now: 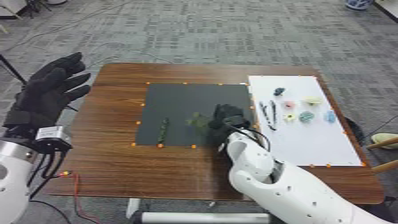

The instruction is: Arrange flowers

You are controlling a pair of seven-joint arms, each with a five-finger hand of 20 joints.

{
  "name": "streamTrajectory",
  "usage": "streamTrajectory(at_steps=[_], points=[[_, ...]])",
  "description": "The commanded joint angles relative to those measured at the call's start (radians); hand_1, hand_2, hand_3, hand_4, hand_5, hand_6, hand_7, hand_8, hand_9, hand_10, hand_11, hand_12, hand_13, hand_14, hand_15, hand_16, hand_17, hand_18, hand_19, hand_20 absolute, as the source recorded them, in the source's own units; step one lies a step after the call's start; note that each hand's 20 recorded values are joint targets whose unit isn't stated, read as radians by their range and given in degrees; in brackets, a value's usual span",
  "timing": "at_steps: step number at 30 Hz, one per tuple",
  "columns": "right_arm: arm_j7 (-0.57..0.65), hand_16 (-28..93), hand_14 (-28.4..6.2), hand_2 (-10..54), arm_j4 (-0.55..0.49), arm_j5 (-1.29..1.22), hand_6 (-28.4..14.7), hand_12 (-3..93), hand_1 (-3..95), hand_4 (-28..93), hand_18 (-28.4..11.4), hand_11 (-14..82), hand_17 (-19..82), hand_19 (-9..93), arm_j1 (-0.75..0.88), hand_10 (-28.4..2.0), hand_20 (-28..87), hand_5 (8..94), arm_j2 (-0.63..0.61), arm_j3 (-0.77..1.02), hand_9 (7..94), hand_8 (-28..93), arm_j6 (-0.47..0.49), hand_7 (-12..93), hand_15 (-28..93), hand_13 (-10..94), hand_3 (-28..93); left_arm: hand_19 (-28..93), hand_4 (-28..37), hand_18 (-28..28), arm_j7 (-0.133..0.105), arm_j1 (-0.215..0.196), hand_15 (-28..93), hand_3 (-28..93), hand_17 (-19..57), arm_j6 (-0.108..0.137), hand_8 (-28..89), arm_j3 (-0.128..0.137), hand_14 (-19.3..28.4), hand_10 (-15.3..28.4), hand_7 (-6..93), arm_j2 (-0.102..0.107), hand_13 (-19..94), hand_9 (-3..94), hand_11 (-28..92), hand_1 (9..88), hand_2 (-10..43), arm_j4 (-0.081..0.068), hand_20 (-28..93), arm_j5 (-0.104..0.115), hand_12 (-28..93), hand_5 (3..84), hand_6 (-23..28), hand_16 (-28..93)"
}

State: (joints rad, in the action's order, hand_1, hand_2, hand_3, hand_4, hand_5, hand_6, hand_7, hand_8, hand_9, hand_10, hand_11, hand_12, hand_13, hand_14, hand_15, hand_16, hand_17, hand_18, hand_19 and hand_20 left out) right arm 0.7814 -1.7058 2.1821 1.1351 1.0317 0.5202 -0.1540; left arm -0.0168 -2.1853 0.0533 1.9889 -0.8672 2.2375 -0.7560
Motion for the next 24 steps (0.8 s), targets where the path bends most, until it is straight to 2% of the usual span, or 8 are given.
streamTrajectory(at_steps=[1,8,11,13,17,24], points=[[-0.003,53,-16.0,-8.9,0.024,-0.011,-0.4,66.4,32.5,-15,-22.5,65.2,25,77,-0.024,-12.5,50,76.2,0.046,-0.055,76.1,27,0.046,52,87,63,93,39,-27.3,18.7,0.007,-0.001,44,68,-10.3,-0.011,-11,-0.009,12.7,9.3,23.8,0.005,8,16.6,22,26.2,-4.8,-0.004,10,-0.001,19,21.9,1.4,-6],[-0.023,53,-15.8,-8.2,0.021,-0.005,0.0,62.3,31.9,-15,-22.6,66.6,26,78,-0.047,-12.5,49,78.1,0.077,-0.076,76.6,27,0.06,50,86,64,93,38,-27.3,18.7,0.006,0.009,44,68,-10.2,-0.022,-11,-0.008,12.7,9.3,23.8,0.022,8,16.6,22,26.3,-4.7,-0.003,10,-0.001,19,21.9,1.4,-5],[-0.014,52,-15.5,-8.4,0.024,-0.007,0.0,61.4,32.2,-16,-22.7,66.6,27,78,-0.05,-12.3,49,79.2,0.088,-0.073,76.7,26,0.08,49,86,65,92,38,-27.2,18.7,0.017,0.045,44,68,-10.3,-0.016,-11,-0.028,12.7,9.3,23.8,0.043,8,16.6,22,26.3,-4.7,-0.012,10,0.002,19,21.9,1.4,-5],[-0.01,52,-15.3,-8.7,0.028,-0.01,0.1,60.5,32.5,-16,-22.7,66.7,27,78,-0.055,-12.4,49,80.1,0.094,-0.078,76.8,26,0.082,47,86,65,92,38,-27.2,18.7,0.025,0.066,44,68,-10.3,-0.031,-11,-0.036,12.7,9.3,23.7,0.053,8,16.6,22,26.2,-4.7,-0.016,10,0.0,19,22.0,1.4,-5],[-0.005,51,-15.2,-8.9,0.036,-0.009,-0.1,58.9,33.2,-18,-22.8,66.7,27,78,-0.061,-12.3,49,82.1,0.101,-0.084,76.9,25,0.099,44,85,66,92,38,-27.2,18.7,0.028,0.105,44,68,-10.3,-0.038,-11,-0.063,12.6,9.3,23.7,0.071,8,16.6,22,26.2,-4.8,-0.022,10,0.001,19,22.0,1.4,-6],[0.01,50,-15.0,-8.0,0.077,-0.011,0.2,57.0,33.7,-19,-23.0,66.0,27,79,-0.062,-12.1,48,84.0,0.144,-0.07,78.0,23,0.126,39,85,67,91,38,-27.3,18.7,0.033,0.138,44,68,-10.3,-0.042,-11,-0.096,12.6,9.3,23.7,0.081,8,16.5,22,26.3,-4.7,-0.029,10,0.004,19,21.9,1.4,-5]])
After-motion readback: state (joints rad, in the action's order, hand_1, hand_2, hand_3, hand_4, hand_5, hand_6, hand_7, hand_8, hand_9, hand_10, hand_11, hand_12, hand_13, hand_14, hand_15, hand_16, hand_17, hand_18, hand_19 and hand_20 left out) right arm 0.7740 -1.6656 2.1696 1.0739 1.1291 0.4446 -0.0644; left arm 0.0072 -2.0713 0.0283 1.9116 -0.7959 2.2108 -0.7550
